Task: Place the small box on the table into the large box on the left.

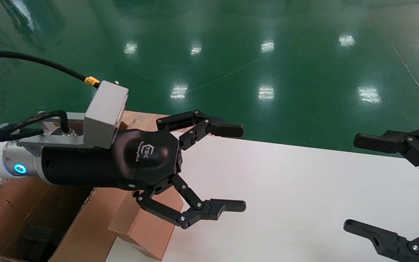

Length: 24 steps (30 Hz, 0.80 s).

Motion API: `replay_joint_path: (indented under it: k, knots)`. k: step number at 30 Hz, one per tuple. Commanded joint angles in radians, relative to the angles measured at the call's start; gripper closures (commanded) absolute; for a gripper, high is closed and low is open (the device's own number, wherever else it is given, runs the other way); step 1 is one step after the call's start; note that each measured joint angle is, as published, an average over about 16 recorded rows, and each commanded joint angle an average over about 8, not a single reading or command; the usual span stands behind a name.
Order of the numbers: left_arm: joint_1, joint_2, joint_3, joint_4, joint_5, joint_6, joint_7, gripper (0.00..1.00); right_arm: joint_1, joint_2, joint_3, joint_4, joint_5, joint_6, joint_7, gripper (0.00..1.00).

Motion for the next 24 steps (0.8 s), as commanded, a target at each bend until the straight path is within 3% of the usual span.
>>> replay_joint_path:
  k: [1,11,13,19,21,24]
  knots:
    - [0.0,0.0,0.0,0.0,0.0,0.0,0.0,0.0,0.0,0.0,0.0,0.0,0.0,0.0,0.0,0.0]
    - [0.0,0.0,0.0,0.0,0.0,0.0,0.0,0.0,0.0,0.0,0.0,0.0,0.0,0.0,0.0,0.0]
    - [0.0,0.0,0.0,0.0,0.0,0.0,0.0,0.0,0.0,0.0,0.0,0.0,0.0,0.0,0.0,0.15]
    - [0.0,0.0,0.0,0.0,0.0,0.0,0.0,0.0,0.0,0.0,0.0,0.0,0.0,0.0,0.0,0.9]
    - [0.0,0.0,0.0,0.0,0.0,0.0,0.0,0.0,0.0,0.0,0.0,0.0,0.0,0.0,0.0,1.0]
    - [0.0,0.0,0.0,0.0,0.0,0.0,0.0,0.0,0.0,0.0,0.0,0.0,0.0,0.0,0.0,1.0]
